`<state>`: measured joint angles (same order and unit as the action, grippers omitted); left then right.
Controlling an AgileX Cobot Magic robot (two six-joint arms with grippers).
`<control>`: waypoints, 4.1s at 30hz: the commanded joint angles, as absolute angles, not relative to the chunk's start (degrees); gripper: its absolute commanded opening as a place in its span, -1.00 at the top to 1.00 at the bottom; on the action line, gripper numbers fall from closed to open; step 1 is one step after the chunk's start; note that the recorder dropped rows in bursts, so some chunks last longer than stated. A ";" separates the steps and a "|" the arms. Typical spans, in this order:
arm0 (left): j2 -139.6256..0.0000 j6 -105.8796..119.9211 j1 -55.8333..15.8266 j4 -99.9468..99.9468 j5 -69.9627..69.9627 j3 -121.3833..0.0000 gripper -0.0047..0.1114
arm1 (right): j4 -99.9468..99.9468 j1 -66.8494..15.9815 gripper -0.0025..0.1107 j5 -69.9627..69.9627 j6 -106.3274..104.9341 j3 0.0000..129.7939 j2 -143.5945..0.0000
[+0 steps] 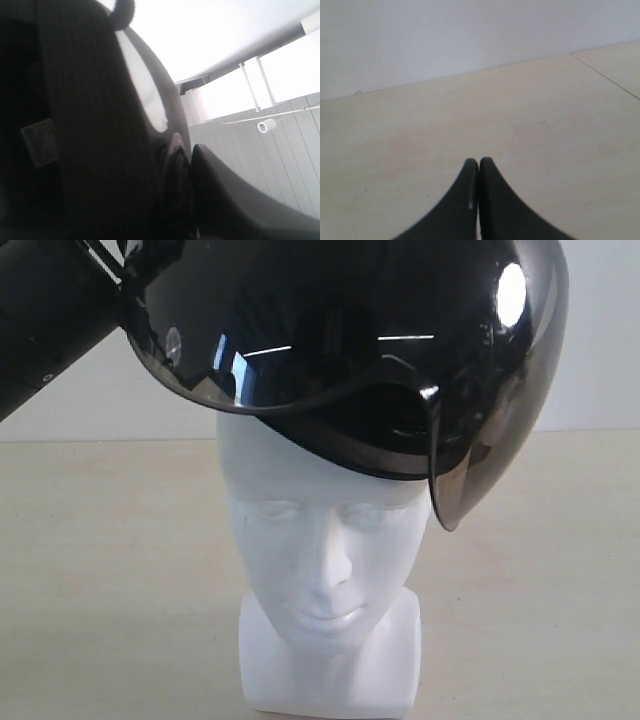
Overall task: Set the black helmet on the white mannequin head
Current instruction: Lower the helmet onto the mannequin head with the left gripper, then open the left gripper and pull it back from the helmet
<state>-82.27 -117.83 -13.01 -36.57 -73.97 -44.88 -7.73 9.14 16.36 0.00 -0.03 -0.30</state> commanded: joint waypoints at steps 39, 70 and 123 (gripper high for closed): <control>-85.98 -108.74 -11.17 -44.55 -59.51 -44.55 0.84 | -7.37 8.97 0.96 16.19 0.00 0.00 0.00; -87.13 -107.47 -3.39 -48.57 -59.39 -43.67 0.84 | -7.37 8.97 0.96 16.19 0.00 0.00 0.00; -86.87 -104.42 9.52 -60.10 -57.10 -43.41 0.84 | -7.37 8.97 0.96 16.19 0.00 0.00 0.00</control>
